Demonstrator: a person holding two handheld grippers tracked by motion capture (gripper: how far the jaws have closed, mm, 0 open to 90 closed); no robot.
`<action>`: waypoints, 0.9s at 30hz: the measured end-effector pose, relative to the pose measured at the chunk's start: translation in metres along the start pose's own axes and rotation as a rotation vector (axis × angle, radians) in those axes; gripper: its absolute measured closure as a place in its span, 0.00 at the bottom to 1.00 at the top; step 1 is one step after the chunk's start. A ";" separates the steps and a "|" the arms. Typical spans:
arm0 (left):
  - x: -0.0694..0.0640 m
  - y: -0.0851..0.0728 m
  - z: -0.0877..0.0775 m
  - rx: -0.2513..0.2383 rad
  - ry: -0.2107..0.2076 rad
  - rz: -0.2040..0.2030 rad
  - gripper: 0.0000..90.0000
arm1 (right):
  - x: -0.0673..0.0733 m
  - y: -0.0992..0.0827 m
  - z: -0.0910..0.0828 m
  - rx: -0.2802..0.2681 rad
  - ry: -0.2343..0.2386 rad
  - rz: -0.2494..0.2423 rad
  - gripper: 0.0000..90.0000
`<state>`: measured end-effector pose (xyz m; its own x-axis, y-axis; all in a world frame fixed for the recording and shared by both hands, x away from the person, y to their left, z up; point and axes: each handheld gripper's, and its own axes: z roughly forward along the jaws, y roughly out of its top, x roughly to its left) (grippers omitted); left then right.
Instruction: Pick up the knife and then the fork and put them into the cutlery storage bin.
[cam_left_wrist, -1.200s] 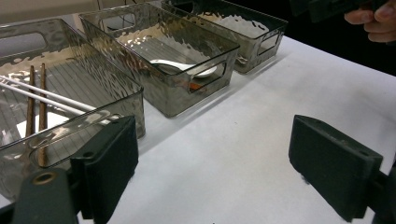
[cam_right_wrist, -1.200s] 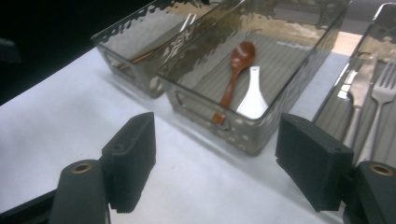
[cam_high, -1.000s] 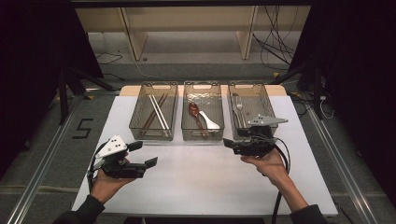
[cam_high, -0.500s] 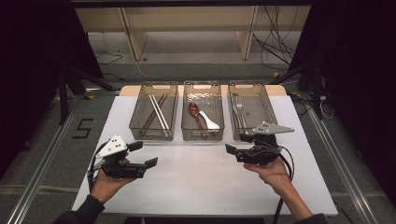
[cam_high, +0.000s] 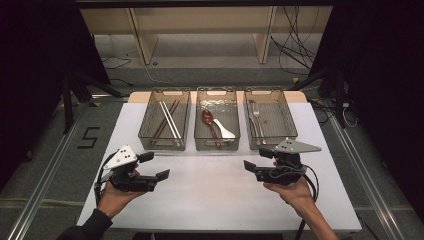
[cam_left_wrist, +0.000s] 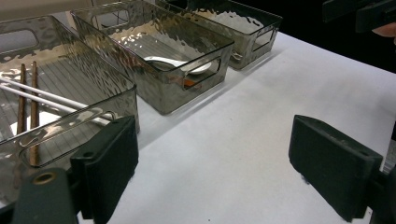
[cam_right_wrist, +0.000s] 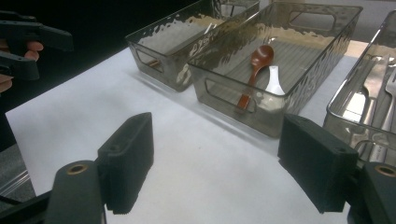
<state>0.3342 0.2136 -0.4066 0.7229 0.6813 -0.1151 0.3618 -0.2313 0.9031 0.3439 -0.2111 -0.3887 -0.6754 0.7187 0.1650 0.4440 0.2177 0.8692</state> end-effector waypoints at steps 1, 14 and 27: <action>0.000 0.000 0.000 0.000 -0.001 0.001 0.17 | 0.001 -0.001 0.000 -0.001 0.000 -0.001 0.30; -0.002 0.000 -0.001 -0.005 -0.022 0.001 0.17 | 0.001 -0.017 -0.010 -0.003 -0.040 0.020 0.27; -0.004 0.001 0.001 -0.002 -0.037 -0.002 0.17 | -0.004 -0.022 -0.018 -0.020 -0.060 0.036 0.27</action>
<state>0.3317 0.2101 -0.4057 0.7435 0.6557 -0.1316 0.3620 -0.2291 0.9036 0.3268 -0.2308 -0.4002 -0.6221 0.7645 0.1689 0.4555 0.1779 0.8723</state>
